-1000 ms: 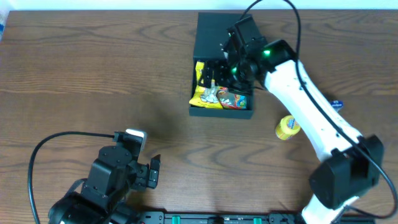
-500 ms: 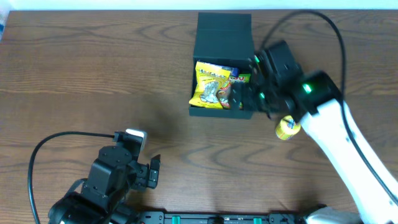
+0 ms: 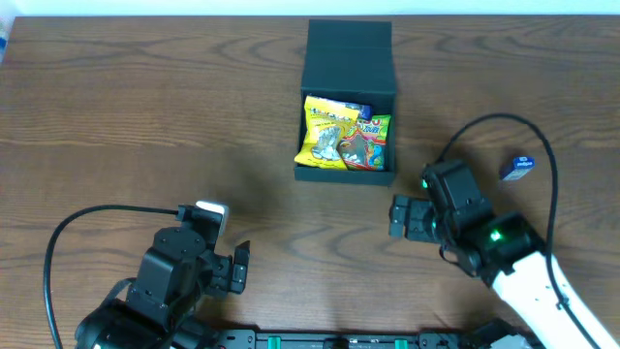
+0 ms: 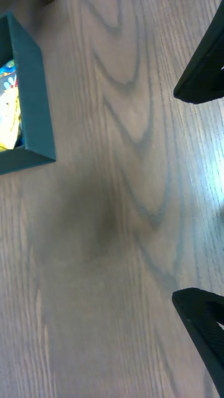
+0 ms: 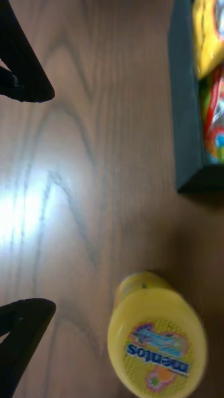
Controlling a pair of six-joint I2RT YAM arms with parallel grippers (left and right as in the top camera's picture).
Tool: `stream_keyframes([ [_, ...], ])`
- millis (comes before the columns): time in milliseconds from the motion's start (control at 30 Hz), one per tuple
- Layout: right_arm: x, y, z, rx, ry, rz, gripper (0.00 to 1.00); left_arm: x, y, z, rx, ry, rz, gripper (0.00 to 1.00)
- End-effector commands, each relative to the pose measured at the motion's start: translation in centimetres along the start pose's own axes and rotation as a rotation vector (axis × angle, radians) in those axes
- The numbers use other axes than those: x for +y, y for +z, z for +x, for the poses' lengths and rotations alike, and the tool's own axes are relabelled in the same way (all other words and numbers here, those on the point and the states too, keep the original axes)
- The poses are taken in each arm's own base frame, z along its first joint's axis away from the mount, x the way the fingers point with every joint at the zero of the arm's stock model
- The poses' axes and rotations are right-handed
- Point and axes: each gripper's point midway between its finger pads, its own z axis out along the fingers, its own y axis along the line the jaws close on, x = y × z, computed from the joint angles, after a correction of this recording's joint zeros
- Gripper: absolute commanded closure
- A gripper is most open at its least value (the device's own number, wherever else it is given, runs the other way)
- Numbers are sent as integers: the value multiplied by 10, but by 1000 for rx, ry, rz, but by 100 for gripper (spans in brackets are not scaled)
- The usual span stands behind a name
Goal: Pack container
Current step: 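Release the Hacks bag and move the right gripper to the Mentos tub, then close the right gripper around the yellow Mentos tub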
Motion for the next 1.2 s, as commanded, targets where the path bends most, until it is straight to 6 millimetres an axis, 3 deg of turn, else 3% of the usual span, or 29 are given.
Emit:
stream_keyframes([
  [0, -19, 11, 15, -19, 86, 59, 1, 1, 0, 0, 1, 7, -4, 4],
  [133, -37, 27, 35, -22, 102, 109, 1, 1, 0, 0, 0, 7, -4, 4],
  [267, -58, 39, 41, -58, 96, 189, 1, 1, 0, 0, 1, 7, -4, 4],
  [400, -69, 48, 38, -117, 97, 225, 1, 1, 0, 0, 1, 7, -4, 4],
  [533, -66, 54, 33, -153, 93, 200, 1, 1, 0, 0, 0, 7, -4, 4],
  [667, -63, 55, 21, -210, 19, 199, 1, 1, 0, 1, 1, 7, -4, 4],
  [1167, -86, 55, 2, -327, 91, 270, 1, 1, 0, 0, 1, 7, -4, 4],
])
